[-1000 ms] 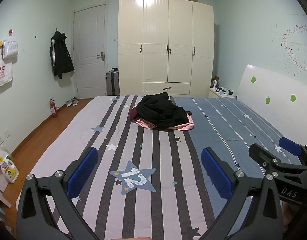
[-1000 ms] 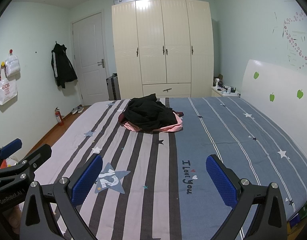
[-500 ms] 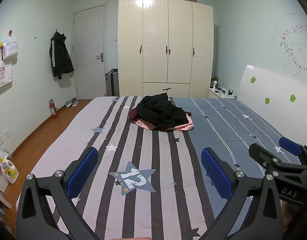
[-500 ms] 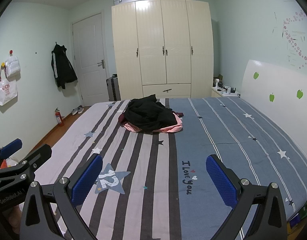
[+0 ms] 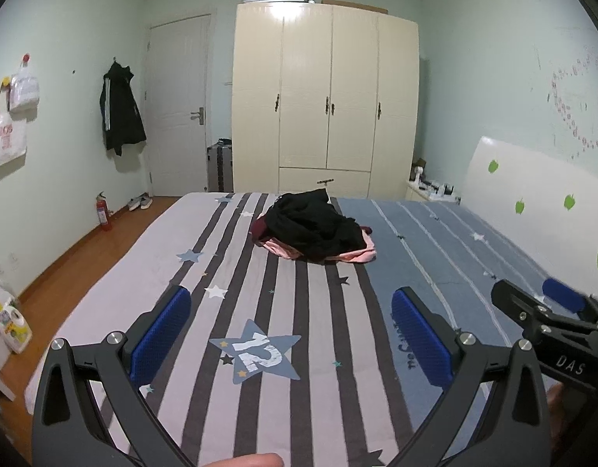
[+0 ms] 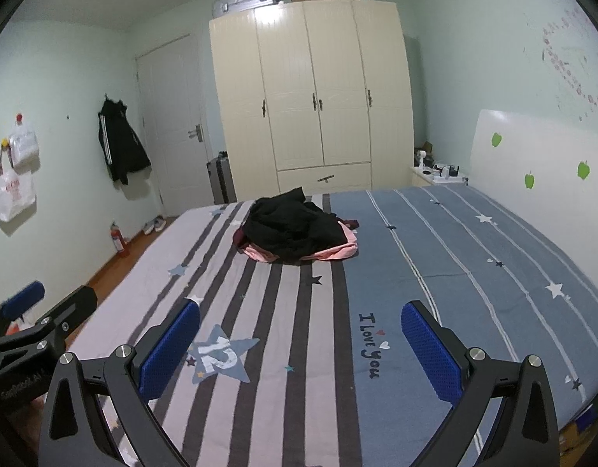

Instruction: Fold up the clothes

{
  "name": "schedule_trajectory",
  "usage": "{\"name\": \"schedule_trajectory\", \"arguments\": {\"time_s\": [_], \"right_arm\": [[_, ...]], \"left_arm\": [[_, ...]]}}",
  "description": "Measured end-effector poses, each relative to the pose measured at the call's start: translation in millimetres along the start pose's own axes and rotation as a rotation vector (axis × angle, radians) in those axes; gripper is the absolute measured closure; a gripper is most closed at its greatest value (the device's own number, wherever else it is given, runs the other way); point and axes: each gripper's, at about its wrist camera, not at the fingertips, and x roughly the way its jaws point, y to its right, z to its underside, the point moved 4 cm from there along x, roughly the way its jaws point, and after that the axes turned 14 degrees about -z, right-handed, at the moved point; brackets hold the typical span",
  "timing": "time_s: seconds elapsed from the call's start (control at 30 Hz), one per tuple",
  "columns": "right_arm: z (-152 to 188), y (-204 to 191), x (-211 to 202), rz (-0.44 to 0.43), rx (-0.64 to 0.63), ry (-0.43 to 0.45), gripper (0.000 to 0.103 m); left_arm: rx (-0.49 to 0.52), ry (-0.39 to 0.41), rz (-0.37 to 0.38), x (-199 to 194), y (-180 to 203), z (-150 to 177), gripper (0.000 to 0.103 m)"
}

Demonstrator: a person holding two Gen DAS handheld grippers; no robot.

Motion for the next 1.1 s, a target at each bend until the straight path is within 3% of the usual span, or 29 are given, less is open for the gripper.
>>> {"name": "schedule_trajectory", "arguments": {"time_s": [0.2, 0.43, 0.53, 0.7, 0.73, 0.9, 1.0, 1.1], "right_arm": [[3.5, 16.5, -7.5, 0.031, 0.083, 0.038, 0.0], [22.3, 41.0, -8.2, -0.004, 0.189, 0.027, 0.0], [40.0, 50.9, -2.1, -0.031, 0.237, -0.018, 0.0], [81.0, 67.9, 7.8, -0.043, 0.317, -0.092, 0.0], [90.9, 70.9, 8.7, -0.044, 0.33, -0.103, 0.0], [143.1, 87.0, 12.1, 0.008, 0.395, -0.163, 0.0], [171.5, 92.7, 13.8, 0.049, 0.402, -0.181, 0.0], [191.8, 93.7, 28.7, 0.057, 0.386, -0.208, 0.0]], "left_arm": [[-0.056, -0.021, 0.031, 2.9, -12.2, 8.5, 0.001], [-0.18, -0.162, 0.061, 29.7, -36.4, 42.5, 0.001], [-0.189, -0.27, 0.07, 48.7, -40.4, 71.9, 0.001], [-0.256, -0.511, 0.224, 74.8, -40.4, 139.0, 0.001], [-0.273, -0.545, 0.22, 77.0, -40.5, 151.1, 0.001], [-0.391, -0.57, 0.276, 68.8, -36.7, 201.3, 0.001], [-0.37, -0.518, 0.229, 58.7, -33.5, 221.3, 0.001], [-0.36, -0.589, 0.357, 63.1, -25.1, 239.8, 0.001]]}}
